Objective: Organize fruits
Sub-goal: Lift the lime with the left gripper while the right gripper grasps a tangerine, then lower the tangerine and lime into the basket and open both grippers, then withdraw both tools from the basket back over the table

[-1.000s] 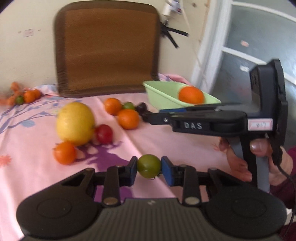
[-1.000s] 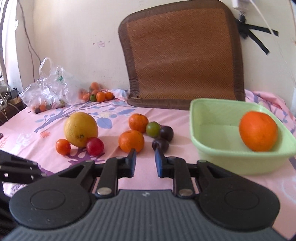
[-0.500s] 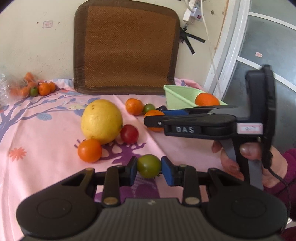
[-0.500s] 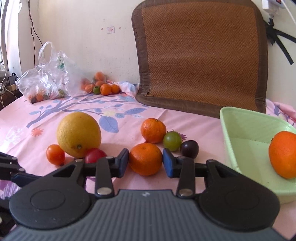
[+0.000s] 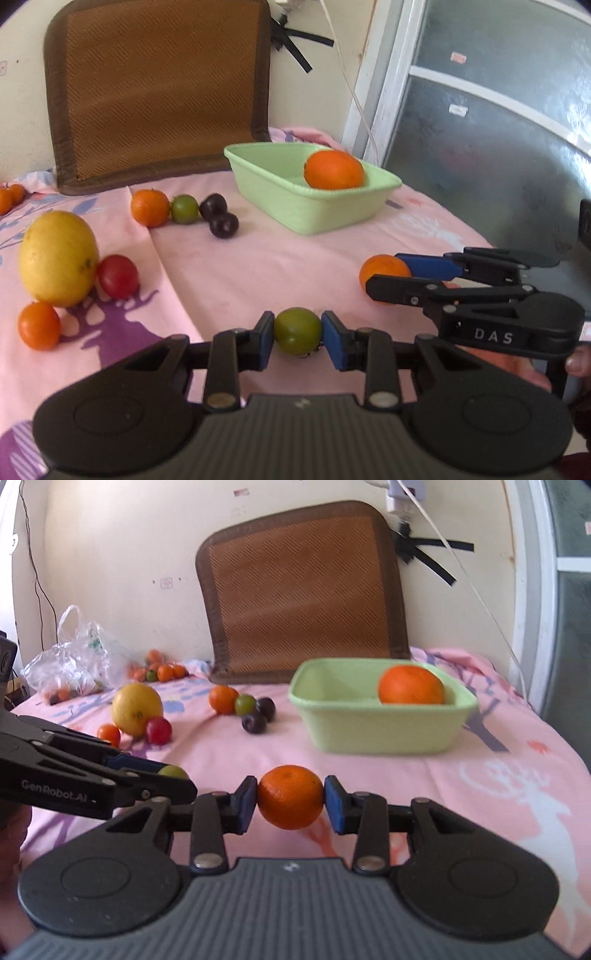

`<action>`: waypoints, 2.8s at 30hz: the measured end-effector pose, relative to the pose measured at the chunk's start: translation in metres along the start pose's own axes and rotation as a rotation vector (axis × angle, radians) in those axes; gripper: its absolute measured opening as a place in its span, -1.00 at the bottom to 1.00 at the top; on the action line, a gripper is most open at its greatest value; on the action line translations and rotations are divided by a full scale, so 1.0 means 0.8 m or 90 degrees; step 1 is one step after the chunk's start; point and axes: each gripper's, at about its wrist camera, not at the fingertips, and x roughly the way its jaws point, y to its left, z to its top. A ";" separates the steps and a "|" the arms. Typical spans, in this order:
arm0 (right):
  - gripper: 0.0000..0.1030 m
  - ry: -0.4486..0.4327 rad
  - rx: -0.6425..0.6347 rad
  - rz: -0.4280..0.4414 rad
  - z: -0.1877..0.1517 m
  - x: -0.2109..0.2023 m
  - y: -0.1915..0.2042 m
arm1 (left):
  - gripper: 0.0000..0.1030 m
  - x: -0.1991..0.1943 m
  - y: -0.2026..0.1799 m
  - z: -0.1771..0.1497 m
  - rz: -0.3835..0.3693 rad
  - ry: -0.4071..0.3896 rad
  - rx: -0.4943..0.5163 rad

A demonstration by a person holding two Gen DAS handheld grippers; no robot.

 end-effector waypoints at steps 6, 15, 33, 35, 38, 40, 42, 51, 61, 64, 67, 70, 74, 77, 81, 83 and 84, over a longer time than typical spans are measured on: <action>-0.14 0.018 -0.002 0.010 -0.006 0.010 0.000 | -0.28 -0.001 -0.016 -0.005 0.037 -0.002 0.026; -0.18 0.010 0.015 0.030 -0.009 0.007 -0.008 | -0.44 -0.003 -0.017 0.000 0.054 0.004 0.019; -0.15 -0.114 0.062 -0.102 0.053 0.059 -0.084 | -0.42 0.116 -0.014 0.150 0.012 -0.020 -0.011; -0.15 -0.118 0.055 -0.112 0.052 0.061 -0.083 | -0.41 0.122 -0.015 0.148 0.018 -0.018 -0.009; -0.11 -0.123 0.062 -0.116 0.051 0.060 -0.083 | -0.25 0.124 -0.011 0.146 0.024 -0.018 -0.018; 0.01 -0.129 0.073 -0.116 0.051 0.057 -0.086 | -0.22 0.117 -0.008 0.146 0.017 -0.021 -0.028; 0.01 -0.150 0.080 -0.117 0.050 0.051 -0.087 | -0.22 0.095 -0.006 0.148 0.014 -0.042 -0.038; 0.00 -0.229 0.129 -0.128 0.047 0.011 -0.081 | -0.05 -0.095 0.070 0.099 0.125 -0.205 -0.116; 0.00 -0.122 0.082 0.066 0.029 0.023 0.041 | -0.05 -0.140 0.143 0.000 0.360 -0.112 -0.241; 0.00 -0.066 0.086 0.102 0.020 0.036 0.069 | -0.05 -0.131 0.149 -0.016 0.379 -0.089 -0.241; 0.00 -0.053 0.076 0.093 0.020 0.037 0.084 | -0.04 -0.130 0.159 -0.036 0.384 -0.075 -0.250; 0.00 -0.025 0.108 0.097 0.020 0.043 0.085 | -0.05 -0.124 0.166 -0.046 0.395 -0.065 -0.255; 0.00 -0.017 0.086 0.077 0.017 0.044 0.098 | -0.01 -0.121 0.167 -0.053 0.411 -0.066 -0.248; 0.00 -0.008 0.078 0.068 0.016 0.049 0.101 | 0.04 -0.118 0.163 -0.053 0.416 -0.067 -0.235; 0.00 -0.001 0.080 0.066 0.016 0.052 0.100 | 0.04 -0.118 0.164 -0.053 0.412 -0.071 -0.239; 0.00 -0.001 0.078 0.066 0.016 0.052 0.101 | 0.04 -0.118 0.166 -0.054 0.412 -0.072 -0.240; 0.00 -0.001 0.078 0.066 0.016 0.052 0.101 | 0.04 -0.117 0.165 -0.054 0.412 -0.071 -0.240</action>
